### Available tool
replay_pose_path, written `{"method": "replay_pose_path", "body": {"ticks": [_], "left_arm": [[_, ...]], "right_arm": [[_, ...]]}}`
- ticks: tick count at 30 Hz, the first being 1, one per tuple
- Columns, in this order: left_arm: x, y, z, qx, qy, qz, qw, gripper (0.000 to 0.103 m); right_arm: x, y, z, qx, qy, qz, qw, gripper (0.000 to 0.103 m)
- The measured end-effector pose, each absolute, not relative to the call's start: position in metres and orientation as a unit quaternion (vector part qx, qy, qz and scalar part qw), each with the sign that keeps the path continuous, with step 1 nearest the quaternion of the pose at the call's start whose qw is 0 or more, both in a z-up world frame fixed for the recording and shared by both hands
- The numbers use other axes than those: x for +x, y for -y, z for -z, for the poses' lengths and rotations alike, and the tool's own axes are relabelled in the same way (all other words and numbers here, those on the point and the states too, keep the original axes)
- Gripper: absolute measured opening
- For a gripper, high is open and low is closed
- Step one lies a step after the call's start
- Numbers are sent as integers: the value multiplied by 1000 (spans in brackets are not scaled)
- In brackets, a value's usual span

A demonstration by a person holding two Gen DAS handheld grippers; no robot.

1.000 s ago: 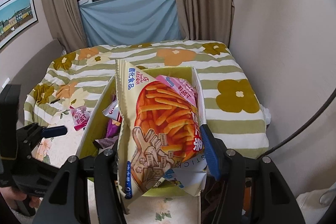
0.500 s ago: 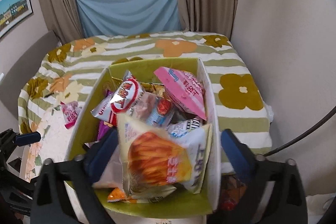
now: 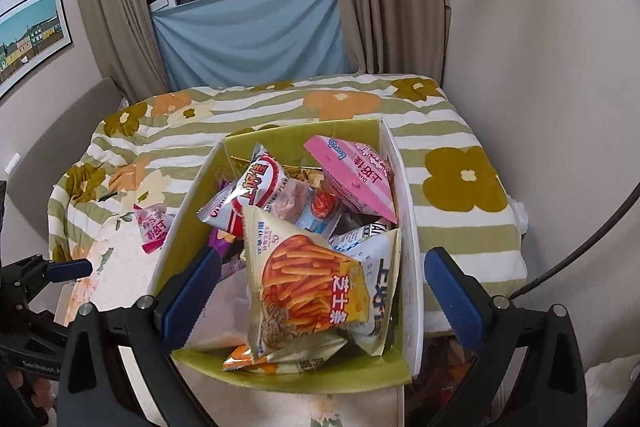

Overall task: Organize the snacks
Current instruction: 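Open the right tool to drop the orange sticks bag into the box, then move both tools over the pink strawberry bag and green cracker packet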

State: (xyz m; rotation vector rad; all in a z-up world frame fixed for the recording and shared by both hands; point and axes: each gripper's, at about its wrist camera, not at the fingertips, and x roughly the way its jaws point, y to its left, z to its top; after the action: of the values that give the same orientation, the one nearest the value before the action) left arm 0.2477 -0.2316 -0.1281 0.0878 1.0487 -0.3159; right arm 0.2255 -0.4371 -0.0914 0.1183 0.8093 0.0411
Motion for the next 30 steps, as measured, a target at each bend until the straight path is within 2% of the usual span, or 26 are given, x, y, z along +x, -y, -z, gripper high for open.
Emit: {"method": "replay_pose_path", "body": {"ticks": [13,30], "left_arm": [[245,118,100,5,-482,125,867,96],[307,-18,112,-33,-499,140,854,96]], "right_arm": [[203,368,54,48,-379,-48,923,101],[242,206,77,14,-404,-92,910,101]]}}
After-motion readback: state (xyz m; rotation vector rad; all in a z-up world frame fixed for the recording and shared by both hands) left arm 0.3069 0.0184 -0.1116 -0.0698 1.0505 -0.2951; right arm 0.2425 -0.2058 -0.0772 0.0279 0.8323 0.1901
